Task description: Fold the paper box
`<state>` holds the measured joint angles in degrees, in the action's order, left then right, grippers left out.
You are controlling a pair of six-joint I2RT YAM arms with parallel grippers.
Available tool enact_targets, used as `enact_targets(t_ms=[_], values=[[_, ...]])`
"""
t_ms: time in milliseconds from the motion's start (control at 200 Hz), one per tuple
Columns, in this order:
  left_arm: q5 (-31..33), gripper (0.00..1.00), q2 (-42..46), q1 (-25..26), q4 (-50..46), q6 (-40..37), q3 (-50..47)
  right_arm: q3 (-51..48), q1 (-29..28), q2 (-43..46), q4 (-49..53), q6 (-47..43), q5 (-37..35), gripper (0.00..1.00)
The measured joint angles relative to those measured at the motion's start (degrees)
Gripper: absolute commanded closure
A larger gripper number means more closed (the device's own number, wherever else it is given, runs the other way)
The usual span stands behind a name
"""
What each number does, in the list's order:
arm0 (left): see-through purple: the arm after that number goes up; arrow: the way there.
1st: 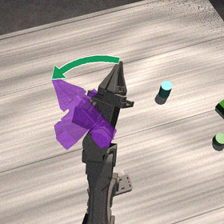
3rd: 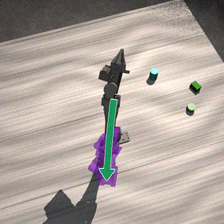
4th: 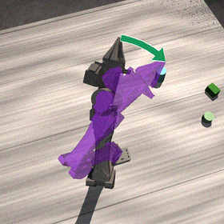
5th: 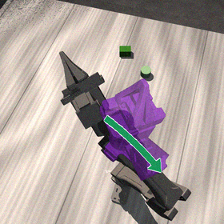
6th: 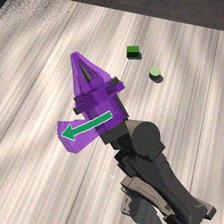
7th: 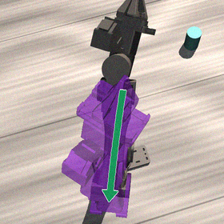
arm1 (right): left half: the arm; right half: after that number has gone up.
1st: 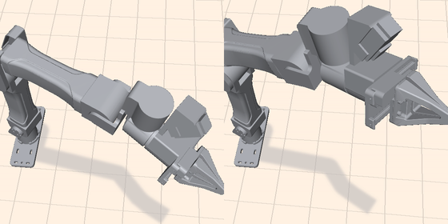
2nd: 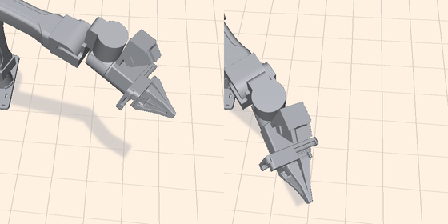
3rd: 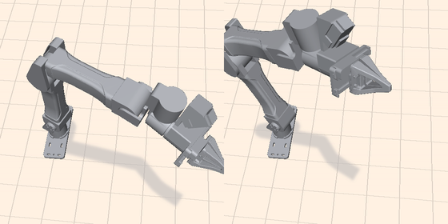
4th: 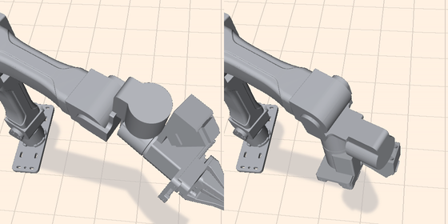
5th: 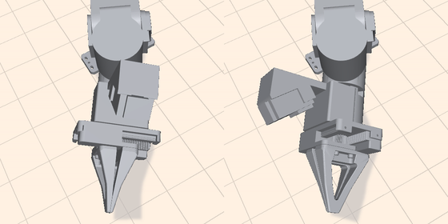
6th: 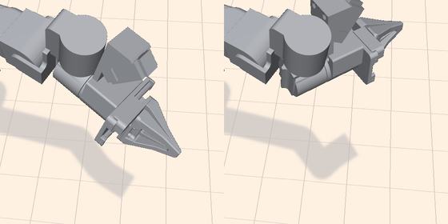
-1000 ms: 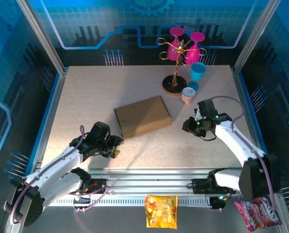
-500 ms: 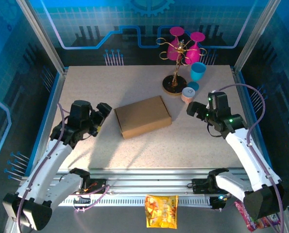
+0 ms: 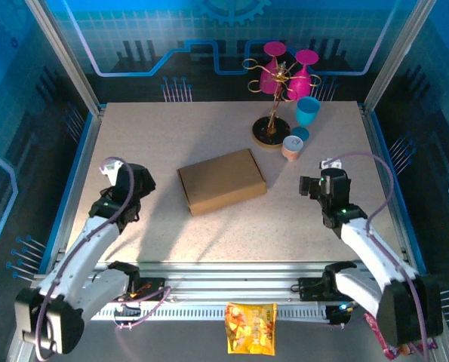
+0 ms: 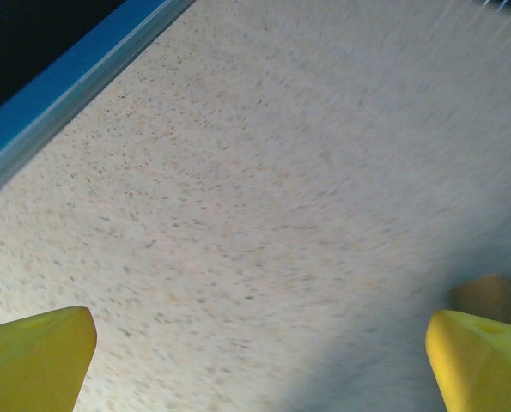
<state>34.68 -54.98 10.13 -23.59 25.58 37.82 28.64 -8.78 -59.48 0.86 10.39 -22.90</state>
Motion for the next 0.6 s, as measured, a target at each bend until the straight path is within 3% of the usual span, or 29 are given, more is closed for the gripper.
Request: enact_targets(t_ms=[120, 275, 600], values=[[-2.8, 0.01, -4.7, -3.6, 9.1, -7.9, -5.4, -2.0, 2.2, -9.3, -11.3, -3.6, 2.3, 0.00], [-7.6, 0.01, -11.5, -8.0, 19.7, -9.5, -9.7, -2.6, 3.4, -18.9, -22.9, -6.5, 6.1, 0.00], [-15.9, 0.01, -23.7, -11.9, 37.1, -11.2, -9.5, -2.1, 5.5, -26.1, -37.4, -8.0, 13.5, 0.00]])
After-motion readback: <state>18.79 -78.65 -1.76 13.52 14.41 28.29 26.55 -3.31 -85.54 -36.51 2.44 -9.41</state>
